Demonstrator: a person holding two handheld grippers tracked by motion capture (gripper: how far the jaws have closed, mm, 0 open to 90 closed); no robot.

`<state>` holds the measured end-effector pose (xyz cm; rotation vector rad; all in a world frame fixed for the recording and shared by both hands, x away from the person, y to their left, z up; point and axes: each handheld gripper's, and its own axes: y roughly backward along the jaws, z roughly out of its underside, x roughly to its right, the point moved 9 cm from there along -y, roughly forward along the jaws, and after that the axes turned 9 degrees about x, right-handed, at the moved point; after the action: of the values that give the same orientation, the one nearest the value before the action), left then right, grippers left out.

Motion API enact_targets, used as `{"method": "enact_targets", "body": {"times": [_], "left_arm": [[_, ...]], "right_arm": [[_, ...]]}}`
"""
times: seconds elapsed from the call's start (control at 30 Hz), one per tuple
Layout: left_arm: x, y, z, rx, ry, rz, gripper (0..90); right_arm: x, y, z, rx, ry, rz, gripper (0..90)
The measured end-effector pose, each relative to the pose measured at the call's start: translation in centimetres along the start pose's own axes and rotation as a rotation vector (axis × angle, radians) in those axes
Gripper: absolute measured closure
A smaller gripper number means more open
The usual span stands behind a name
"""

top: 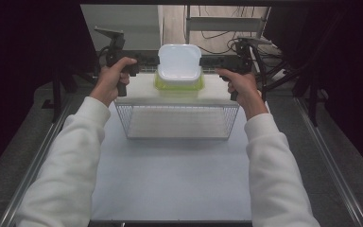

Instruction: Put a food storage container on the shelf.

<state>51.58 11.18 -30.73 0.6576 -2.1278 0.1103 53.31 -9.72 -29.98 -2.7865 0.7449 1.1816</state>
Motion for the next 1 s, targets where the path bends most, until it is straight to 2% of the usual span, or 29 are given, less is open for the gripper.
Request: {"method": "enact_targets", "body": {"times": [0.23, 0.33, 0.4, 0.53, 0.57, 0.67, 0.8, 0.87, 0.9, 0.93, 1.0], "left_arm": [[-1.1, -0.5, -0.6, 0.021, 0.086, 0.005, 77.8], [-1.6, -0.6, -0.7, 0.023, 0.100, -0.009, 76.3], [-1.8, -0.7, -0.8, 0.024, 0.111, 0.000, 76.0], [-1.7, -0.7, -0.8, 0.027, 0.093, -0.006, 75.5], [-1.7, -0.7, -0.7, 0.027, 0.074, -0.008, 74.9], [-1.3, -0.7, -0.8, 0.043, 0.029, -0.013, 67.9], [-0.4, -0.3, -0.6, 0.051, -0.073, -0.039, 58.9], [0.1, 0.2, -0.6, 0.065, -0.116, -0.064, 51.4], [0.3, 0.6, -0.6, 0.070, -0.152, -0.092, 48.2], [0.5, 0.8, -0.5, 0.073, -0.171, -0.107, 43.2], [1.2, 1.6, 0.0, 0.072, -0.216, -0.118, 37.8]], "right_arm": [[0.8, -0.9, -0.6, 0.001, -0.034, 0.035, 72.1], [1.3, -1.2, -0.5, 0.006, -0.076, 0.042, 70.7], [1.5, -1.3, -0.4, 0.006, -0.093, 0.041, 70.0], [1.5, -1.4, -0.5, 0.012, -0.097, 0.046, 69.7], [1.5, -1.4, -0.5, 0.013, -0.094, 0.047, 69.3], [1.1, -1.5, -0.6, 0.031, -0.066, 0.044, 60.0], [0.2, -1.2, -0.8, 0.058, 0.007, 0.050, 51.3], [-0.3, -0.7, -0.9, 0.067, 0.047, 0.063, 48.5], [-0.5, -0.5, -1.0, 0.071, 0.061, 0.066, 47.6], [-0.9, 0.0, -1.0, 0.073, 0.077, 0.066, 46.2], [-1.5, 0.8, -0.7, 0.065, 0.109, 0.074, 44.1]]}}
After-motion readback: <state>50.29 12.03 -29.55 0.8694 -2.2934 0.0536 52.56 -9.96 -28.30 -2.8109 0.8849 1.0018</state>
